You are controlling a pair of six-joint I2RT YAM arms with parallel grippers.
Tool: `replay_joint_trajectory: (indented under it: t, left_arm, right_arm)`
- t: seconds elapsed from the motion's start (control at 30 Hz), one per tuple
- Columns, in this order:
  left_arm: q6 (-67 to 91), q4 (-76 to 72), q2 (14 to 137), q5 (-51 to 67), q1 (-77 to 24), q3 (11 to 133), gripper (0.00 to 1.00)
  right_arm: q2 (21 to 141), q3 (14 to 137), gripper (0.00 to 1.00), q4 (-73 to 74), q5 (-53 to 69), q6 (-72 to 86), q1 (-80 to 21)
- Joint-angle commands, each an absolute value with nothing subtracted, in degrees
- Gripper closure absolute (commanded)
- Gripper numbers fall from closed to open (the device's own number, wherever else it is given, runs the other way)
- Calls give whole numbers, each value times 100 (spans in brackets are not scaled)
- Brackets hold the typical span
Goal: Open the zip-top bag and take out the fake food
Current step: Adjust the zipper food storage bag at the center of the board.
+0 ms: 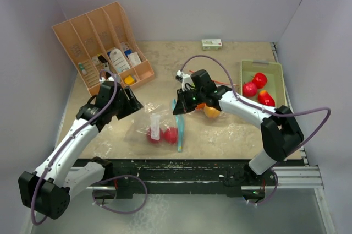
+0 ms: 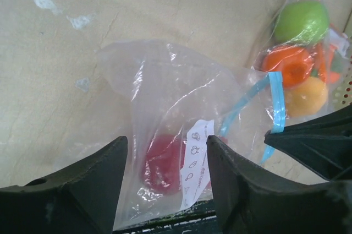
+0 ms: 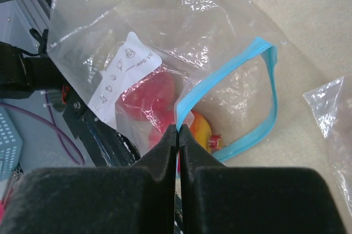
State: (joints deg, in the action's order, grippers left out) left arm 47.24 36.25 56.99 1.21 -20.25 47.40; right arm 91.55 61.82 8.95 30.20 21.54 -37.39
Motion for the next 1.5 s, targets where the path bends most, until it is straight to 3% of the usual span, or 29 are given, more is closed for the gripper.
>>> replay_joint_trajectory:
  t: [0.0, 0.07, 0.27, 0.57, 0.83, 1.03, 1.2, 1.27, 1.37, 1.47]
  left_arm:
    - [4222, 3733, 5395, -258, -1998, 5431, 35]
    - [4028, 3614, 5418, -18, -2000, 5556, 35]
    - [3871, 2895, 5650, 968, -2223, 5334, 48]
    - [4061, 1921, 6579, 1134, -3656, 5115, 65]
    - [4183, 1409, 7322, 1135, -4013, 4779, 99]
    - [4254, 1198, 7550, 1125, -4071, 4482, 100]
    - [4404, 1068, 7924, 1076, -4073, 4330, 100]
    - [4492, 1019, 8110, 1071, -4078, 4280, 100]
    - [4614, 956, 8355, 1077, -4071, 4247, 100]
    - [4648, 965, 8477, 1098, -4078, 4259, 100]
  right_arm:
    - [9206, 6807, 100, 881, 3217, 2090, -3729]
    - [9307, 6981, 100, 944, 3217, 2048, -3731]
    - [9703, 7572, 100, 1256, 3156, 1854, -3733]
    - [10038, 7871, 99, 1286, 3075, 1848, -3733]
    - [10140, 7996, 92, 1251, 2918, 1936, -3732]
    - [10165, 7972, 86, 1269, 2869, 1956, -3720]
    - [9985, 7794, 54, 1159, 2724, 2048, -3710]
    - [9856, 7673, 45, 1134, 2642, 2123, -3672]
    - [9573, 7393, 43, 936, 2511, 2257, -3553]
    - [9080, 6945, 50, 659, 2270, 2481, -3393]
